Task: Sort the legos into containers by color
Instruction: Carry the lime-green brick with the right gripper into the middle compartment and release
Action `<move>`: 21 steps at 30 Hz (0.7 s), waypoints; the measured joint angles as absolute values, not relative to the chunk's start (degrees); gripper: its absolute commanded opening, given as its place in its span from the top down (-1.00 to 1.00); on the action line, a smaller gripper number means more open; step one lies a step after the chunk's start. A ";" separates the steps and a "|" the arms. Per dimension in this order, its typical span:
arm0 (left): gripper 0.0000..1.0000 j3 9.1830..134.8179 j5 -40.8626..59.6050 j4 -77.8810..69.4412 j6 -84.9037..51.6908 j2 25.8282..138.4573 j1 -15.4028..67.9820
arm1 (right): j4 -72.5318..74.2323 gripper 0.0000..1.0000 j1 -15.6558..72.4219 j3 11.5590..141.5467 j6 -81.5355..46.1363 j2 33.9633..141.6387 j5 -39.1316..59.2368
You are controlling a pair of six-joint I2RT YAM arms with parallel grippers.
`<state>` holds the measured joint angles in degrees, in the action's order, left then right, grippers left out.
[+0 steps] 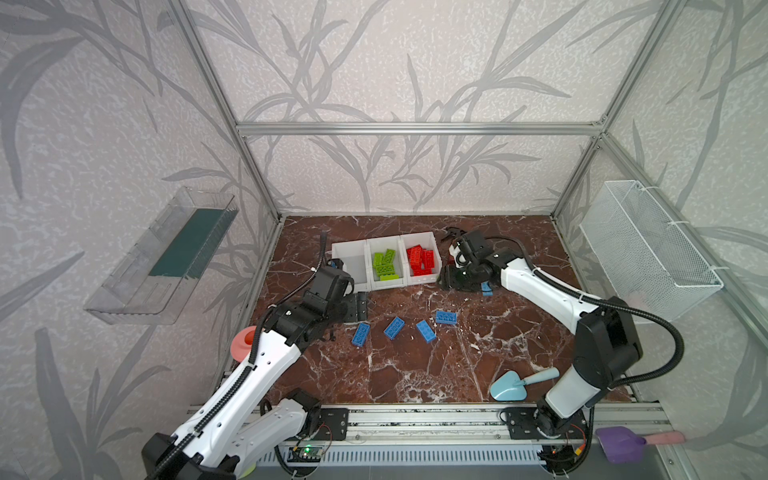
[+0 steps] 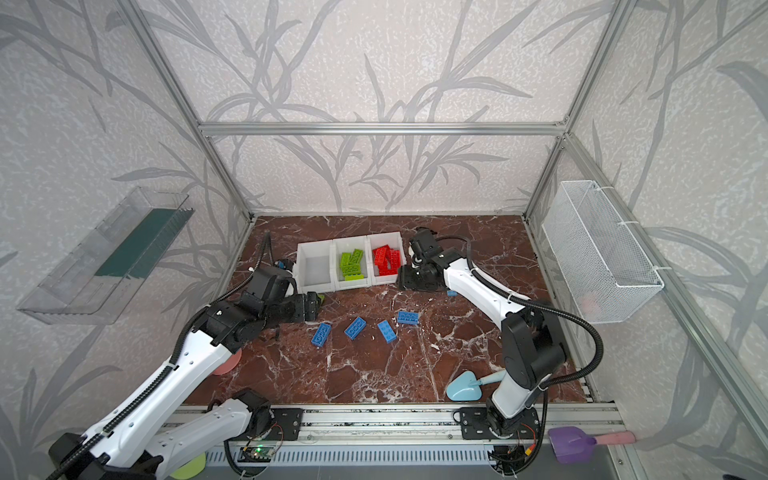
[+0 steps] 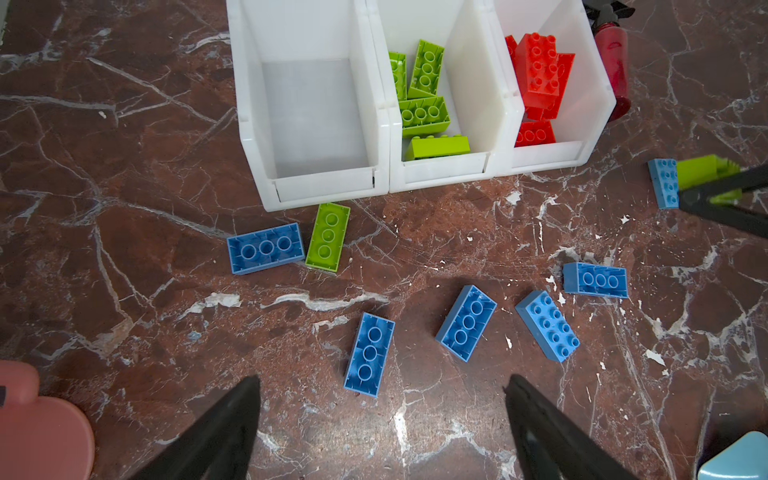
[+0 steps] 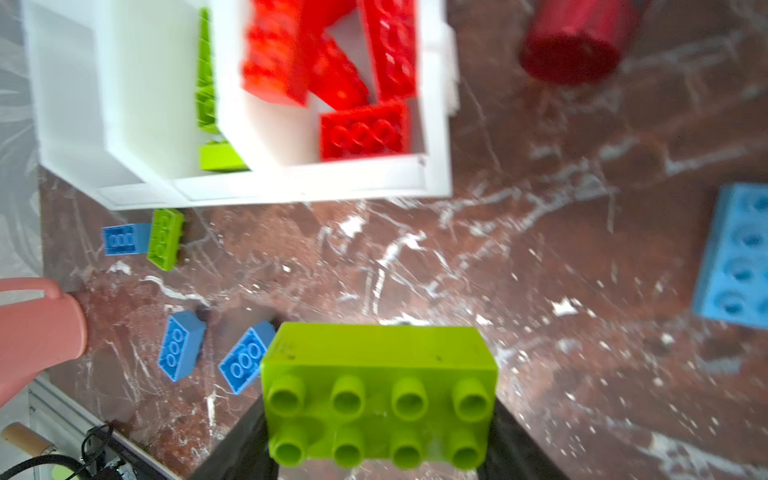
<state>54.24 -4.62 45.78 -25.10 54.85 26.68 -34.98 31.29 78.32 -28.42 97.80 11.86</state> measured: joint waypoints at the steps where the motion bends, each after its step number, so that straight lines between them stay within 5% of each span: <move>1: -0.84 54.22 -4.80 45.78 -25.10 54.85 26.68 | -34.74 -0.07 32.38 81.03 -27.94 99.57 12.10; 16: -0.83 53.71 -5.61 45.76 -25.47 57.34 26.61 | -36.18 -0.02 38.72 115.94 -26.68 129.01 16.05; 21: -0.83 53.71 -5.21 45.78 -25.47 58.54 26.61 | -38.96 -0.30 38.72 123.92 -26.44 134.10 16.10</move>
